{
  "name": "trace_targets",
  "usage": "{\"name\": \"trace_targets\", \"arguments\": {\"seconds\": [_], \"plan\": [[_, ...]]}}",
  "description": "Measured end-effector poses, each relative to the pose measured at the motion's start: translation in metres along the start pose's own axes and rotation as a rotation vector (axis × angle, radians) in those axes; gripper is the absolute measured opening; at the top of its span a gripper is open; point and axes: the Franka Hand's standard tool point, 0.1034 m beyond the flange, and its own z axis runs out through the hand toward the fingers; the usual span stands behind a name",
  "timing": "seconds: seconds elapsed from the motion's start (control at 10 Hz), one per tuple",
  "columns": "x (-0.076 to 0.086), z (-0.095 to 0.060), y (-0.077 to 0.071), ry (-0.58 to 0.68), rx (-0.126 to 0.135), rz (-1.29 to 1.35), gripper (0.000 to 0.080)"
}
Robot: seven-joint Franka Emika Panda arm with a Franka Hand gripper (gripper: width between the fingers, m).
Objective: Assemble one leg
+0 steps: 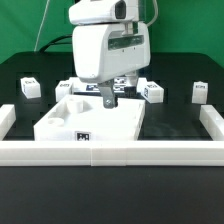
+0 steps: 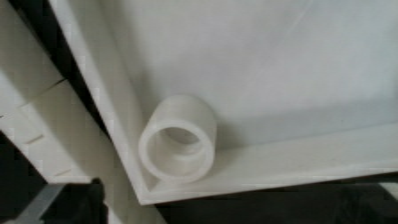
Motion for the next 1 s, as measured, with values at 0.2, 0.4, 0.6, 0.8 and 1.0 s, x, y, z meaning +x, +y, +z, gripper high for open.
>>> {"name": "trace_targets", "arguments": {"seconds": [0.2, 0.4, 0.6, 0.8, 1.0], "plan": [[-0.001, 0.0, -0.001, 0.003, 0.003, 0.001, 0.065], [-0.002, 0.001, -0.001, 0.001, 0.003, 0.001, 0.0649], [-0.001, 0.001, -0.003, -0.001, 0.007, 0.003, 0.065], [0.002, 0.002, -0.021, -0.038, 0.072, -0.004, 0.0649], [-0.004, -0.001, -0.028, -0.066, 0.118, -0.006, 0.065]]}}
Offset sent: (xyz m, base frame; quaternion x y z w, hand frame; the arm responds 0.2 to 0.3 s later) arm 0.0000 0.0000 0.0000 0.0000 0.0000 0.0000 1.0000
